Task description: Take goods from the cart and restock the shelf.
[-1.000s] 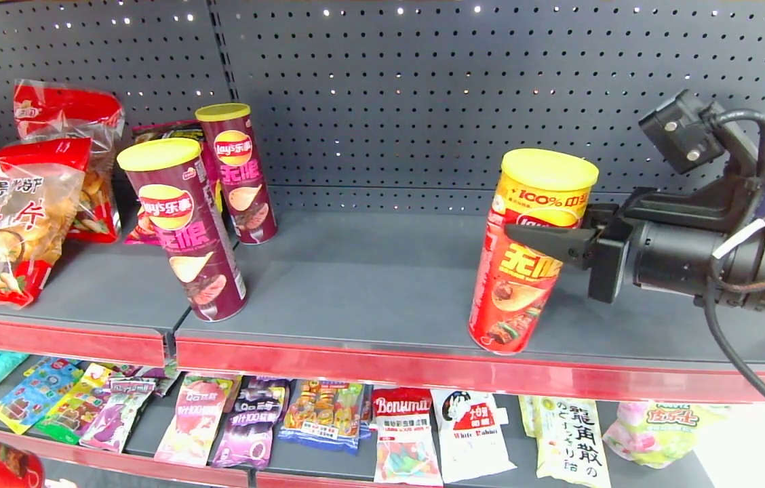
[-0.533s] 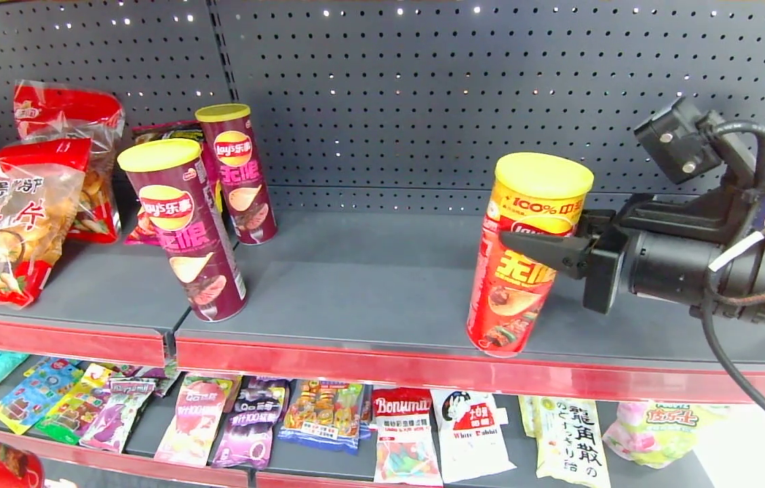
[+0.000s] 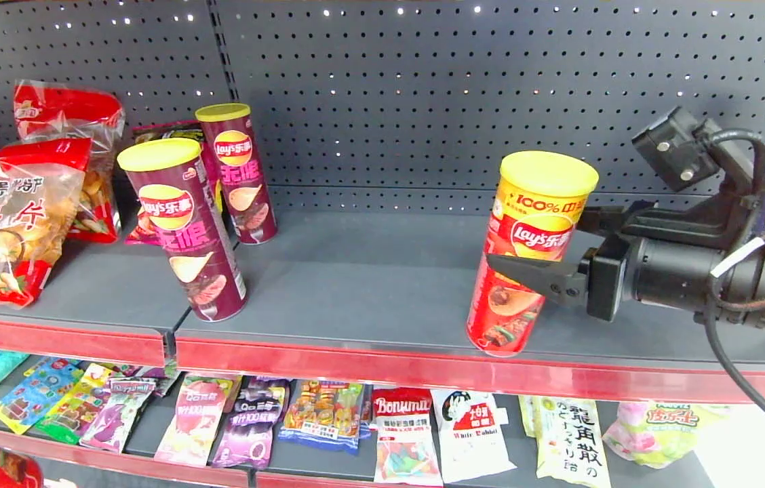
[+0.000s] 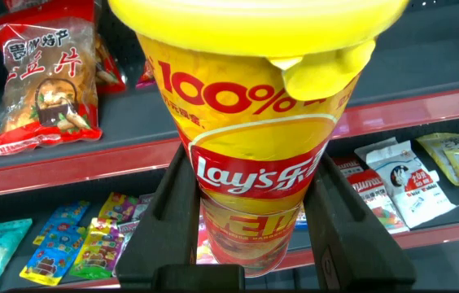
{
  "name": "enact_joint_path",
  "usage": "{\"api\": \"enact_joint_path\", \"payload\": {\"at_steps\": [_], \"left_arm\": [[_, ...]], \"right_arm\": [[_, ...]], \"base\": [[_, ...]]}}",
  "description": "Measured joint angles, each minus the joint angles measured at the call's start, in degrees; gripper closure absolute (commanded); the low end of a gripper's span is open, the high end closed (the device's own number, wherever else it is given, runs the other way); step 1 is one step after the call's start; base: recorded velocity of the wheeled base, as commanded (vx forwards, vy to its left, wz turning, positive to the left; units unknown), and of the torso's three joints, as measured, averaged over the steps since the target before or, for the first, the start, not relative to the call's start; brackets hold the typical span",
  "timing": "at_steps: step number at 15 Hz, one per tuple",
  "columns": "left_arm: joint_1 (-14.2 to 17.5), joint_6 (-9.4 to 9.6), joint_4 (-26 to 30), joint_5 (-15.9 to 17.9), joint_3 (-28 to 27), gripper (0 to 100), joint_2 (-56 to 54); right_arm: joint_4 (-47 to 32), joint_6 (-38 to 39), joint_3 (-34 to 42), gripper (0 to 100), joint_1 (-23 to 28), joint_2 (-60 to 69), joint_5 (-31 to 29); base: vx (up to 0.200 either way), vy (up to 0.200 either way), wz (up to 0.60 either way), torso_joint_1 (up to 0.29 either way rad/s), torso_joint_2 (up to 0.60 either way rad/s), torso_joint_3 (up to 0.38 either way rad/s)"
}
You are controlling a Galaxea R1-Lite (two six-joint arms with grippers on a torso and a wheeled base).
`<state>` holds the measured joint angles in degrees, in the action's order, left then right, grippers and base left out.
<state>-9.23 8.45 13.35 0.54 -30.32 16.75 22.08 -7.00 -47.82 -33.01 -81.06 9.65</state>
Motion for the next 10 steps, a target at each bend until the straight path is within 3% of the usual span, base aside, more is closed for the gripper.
{"api": "enact_joint_path", "payload": {"at_steps": [5,10], "left_arm": [[0.0,-0.02,0.0,0.4,0.0,100,0.0],[-0.1,-0.02,-0.4,2.0,1.6,100,0.0]], "right_arm": [[-0.5,0.0,7.2,0,1.7,7.0,-1.7],[-5.9,-0.4,16.3,0,6.1,21.2,-2.7]], "base": [[0.0,0.0,0.0,0.0,0.0,0.0],[0.0,0.0,0.0,0.0,0.0,0.0]]}}
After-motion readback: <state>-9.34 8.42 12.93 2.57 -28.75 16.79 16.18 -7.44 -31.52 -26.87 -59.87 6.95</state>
